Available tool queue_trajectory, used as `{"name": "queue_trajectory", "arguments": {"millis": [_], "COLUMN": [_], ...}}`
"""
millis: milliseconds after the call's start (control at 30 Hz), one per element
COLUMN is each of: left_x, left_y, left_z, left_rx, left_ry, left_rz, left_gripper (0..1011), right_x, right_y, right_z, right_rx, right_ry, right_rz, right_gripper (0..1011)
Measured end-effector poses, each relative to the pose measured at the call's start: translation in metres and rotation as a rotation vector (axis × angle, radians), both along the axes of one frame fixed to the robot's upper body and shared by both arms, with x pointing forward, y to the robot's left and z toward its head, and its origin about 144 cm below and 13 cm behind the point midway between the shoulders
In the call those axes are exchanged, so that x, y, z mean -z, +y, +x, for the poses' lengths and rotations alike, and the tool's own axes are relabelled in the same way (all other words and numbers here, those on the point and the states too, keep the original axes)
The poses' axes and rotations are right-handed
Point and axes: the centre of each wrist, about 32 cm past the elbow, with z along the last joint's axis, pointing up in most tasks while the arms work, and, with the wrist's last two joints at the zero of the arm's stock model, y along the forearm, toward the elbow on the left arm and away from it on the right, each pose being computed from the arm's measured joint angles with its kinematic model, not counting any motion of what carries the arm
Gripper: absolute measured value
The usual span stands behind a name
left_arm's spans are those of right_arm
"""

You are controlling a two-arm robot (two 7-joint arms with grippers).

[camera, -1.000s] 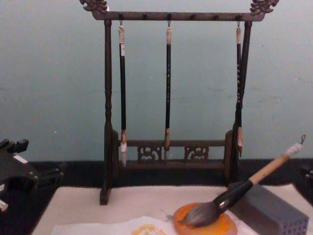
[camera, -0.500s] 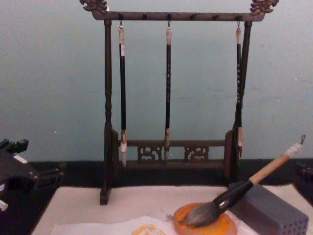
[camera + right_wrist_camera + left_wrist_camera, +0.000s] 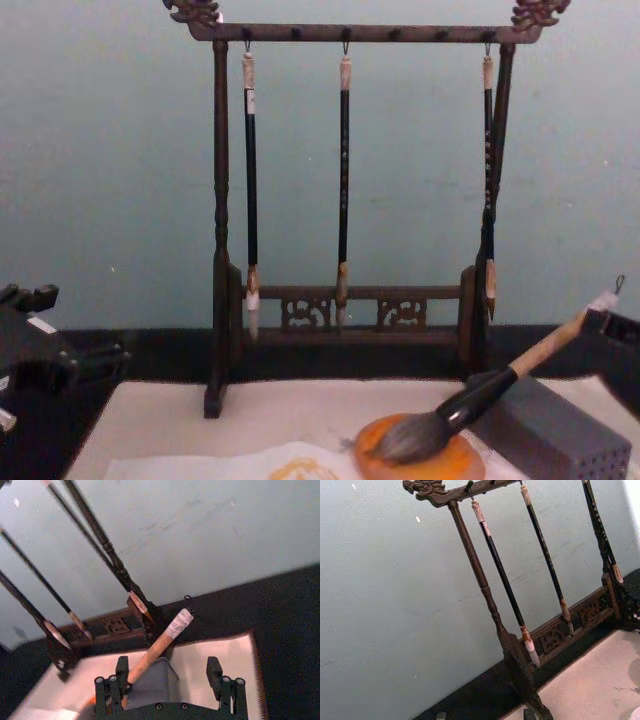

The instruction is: Pick up the brush from the inkstone, write on the paper, then place the brush back to its original position.

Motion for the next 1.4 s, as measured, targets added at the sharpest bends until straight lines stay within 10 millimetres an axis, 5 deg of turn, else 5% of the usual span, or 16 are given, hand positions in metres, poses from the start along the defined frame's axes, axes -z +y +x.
{"name": "queue_trajectory", "arguments": {"millis": [533,1400], "left_x": [0.000,0.000], "left_y": [0.000,0.000], "left_z": [0.000,0.000], "left_rx": [0.000,0.000], "left_ry": [0.000,0.000], "left_rz": [0.000,0.000], "left_gripper": [1001,1001], "right_x": [0.001,0.007], "right_y": [0.009,0.023], "right_z": [0.026,0.051], "right_rx": [0.006,0.006], "right_ry": [0.126,0.185], "right_rz": [0.306,0.395], "right_gripper": [1000,1000]}}
